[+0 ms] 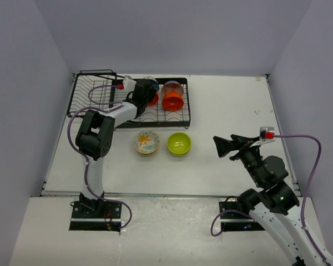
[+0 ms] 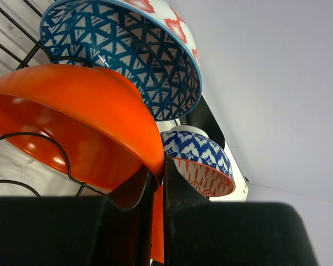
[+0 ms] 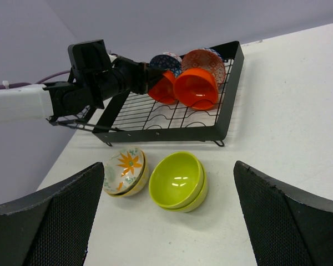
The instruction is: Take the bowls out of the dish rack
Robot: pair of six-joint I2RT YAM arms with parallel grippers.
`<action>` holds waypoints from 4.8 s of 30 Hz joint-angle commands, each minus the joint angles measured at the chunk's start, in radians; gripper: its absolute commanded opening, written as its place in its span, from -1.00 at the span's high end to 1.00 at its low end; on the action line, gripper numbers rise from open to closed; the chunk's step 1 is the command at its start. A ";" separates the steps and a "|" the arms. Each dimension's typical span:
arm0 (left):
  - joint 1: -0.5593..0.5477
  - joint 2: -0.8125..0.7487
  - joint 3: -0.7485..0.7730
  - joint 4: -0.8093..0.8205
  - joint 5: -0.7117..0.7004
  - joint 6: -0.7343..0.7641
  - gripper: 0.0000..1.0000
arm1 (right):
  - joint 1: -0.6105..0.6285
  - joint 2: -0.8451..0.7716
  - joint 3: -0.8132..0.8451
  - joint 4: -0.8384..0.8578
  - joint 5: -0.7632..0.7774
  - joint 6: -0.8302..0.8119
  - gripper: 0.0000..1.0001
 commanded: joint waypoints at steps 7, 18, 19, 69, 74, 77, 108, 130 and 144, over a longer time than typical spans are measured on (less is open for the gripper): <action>-0.034 -0.101 -0.073 0.148 -0.100 0.180 1.00 | 0.001 -0.014 -0.009 0.046 0.018 -0.021 -0.98; -0.048 -0.125 -0.168 0.397 -0.046 0.245 1.00 | 0.000 -0.009 -0.007 0.046 0.011 -0.026 -0.98; -0.048 -0.128 -0.189 0.421 -0.036 0.251 1.00 | 0.000 -0.009 -0.007 0.046 0.011 -0.026 -0.98; -0.676 -0.783 -0.568 0.104 -0.029 1.256 1.00 | 0.001 0.239 0.383 -0.133 0.093 -0.021 -0.98; -0.876 -0.881 -0.660 0.002 -0.082 1.408 1.00 | 0.001 0.553 0.728 -0.527 -0.109 -0.167 -0.93; -0.969 -0.932 -0.696 -0.060 -0.048 1.458 1.00 | 0.003 0.618 0.769 -0.659 -0.173 -0.185 -0.88; -1.010 -0.791 -0.498 -0.276 0.146 1.636 1.00 | 0.265 0.988 0.677 -0.852 -0.143 -0.155 0.17; -0.963 -0.903 -0.430 -0.212 -0.359 1.457 -1.00 | -0.178 0.879 0.418 -0.311 -0.027 -0.003 1.00; -0.434 -0.957 -0.334 -0.448 -0.251 0.846 -1.00 | -0.269 1.276 0.368 0.037 -0.042 0.160 1.00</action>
